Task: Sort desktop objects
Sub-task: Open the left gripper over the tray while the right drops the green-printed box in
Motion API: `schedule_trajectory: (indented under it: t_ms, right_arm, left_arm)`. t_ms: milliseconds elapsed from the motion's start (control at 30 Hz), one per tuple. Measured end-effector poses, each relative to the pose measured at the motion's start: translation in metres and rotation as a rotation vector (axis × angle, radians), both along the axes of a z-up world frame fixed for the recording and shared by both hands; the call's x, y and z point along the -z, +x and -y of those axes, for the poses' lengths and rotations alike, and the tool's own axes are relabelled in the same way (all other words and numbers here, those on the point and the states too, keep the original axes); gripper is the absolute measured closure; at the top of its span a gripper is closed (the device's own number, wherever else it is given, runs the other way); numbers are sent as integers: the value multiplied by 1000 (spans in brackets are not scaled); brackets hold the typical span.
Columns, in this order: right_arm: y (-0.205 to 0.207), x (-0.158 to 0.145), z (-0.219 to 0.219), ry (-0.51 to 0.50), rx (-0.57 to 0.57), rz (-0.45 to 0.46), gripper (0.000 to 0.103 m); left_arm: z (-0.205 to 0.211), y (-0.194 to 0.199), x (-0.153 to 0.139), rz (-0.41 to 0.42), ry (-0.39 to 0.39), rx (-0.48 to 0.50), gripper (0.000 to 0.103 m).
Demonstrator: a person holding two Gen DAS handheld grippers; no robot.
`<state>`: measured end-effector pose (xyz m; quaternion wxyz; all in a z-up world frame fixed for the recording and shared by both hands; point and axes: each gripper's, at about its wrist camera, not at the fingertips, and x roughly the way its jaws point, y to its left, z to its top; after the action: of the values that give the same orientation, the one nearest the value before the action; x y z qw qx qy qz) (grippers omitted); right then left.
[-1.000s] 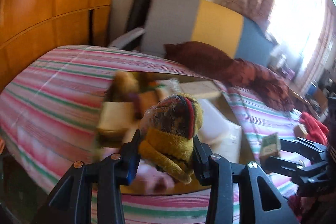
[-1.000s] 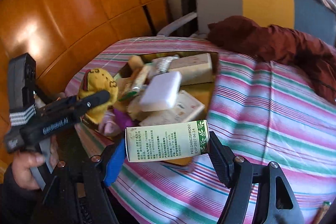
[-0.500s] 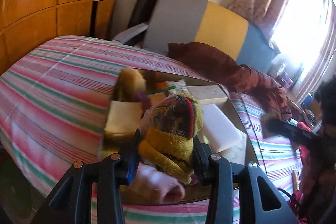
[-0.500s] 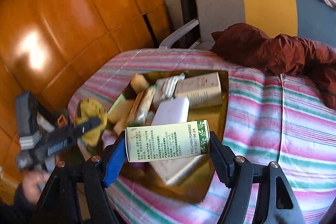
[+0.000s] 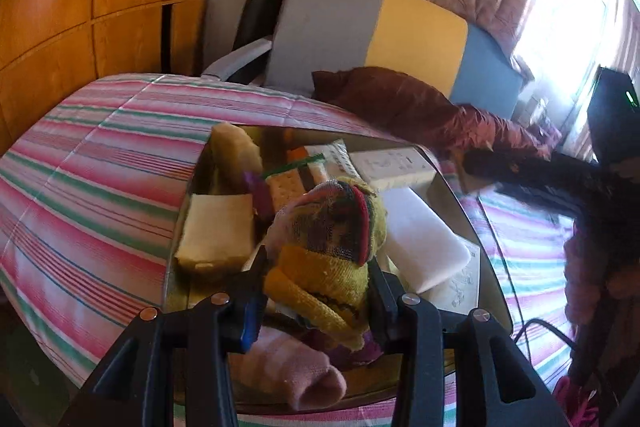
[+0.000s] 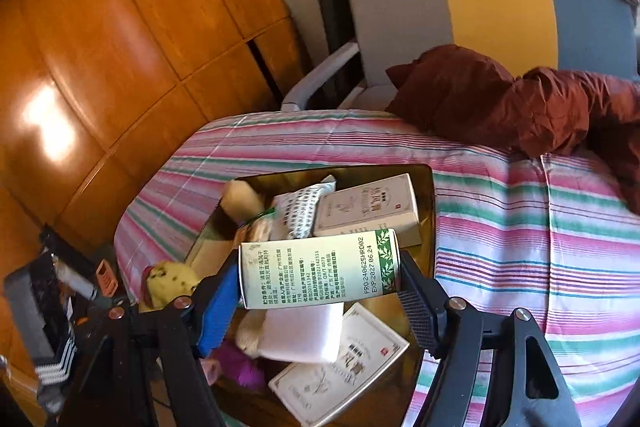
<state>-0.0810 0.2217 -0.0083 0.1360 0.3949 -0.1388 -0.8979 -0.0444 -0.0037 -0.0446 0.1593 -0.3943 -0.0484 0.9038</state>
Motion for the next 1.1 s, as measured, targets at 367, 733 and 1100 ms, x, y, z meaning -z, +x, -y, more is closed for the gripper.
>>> schedule_trajectory:
  t_ms: [367,733,1100]
  right_arm:
    - [-33,27,-3,-46,35,72,28]
    - [-31,54,1,-4,19,136,14]
    - [-8,35,-6,23,50,71,14]
  left_arm:
    - [-21,-14,27,87,-13,54,60]
    - [-20,-8,32,96,-11,50,50]
    - [-6,18,-2,-52,13,0,46]
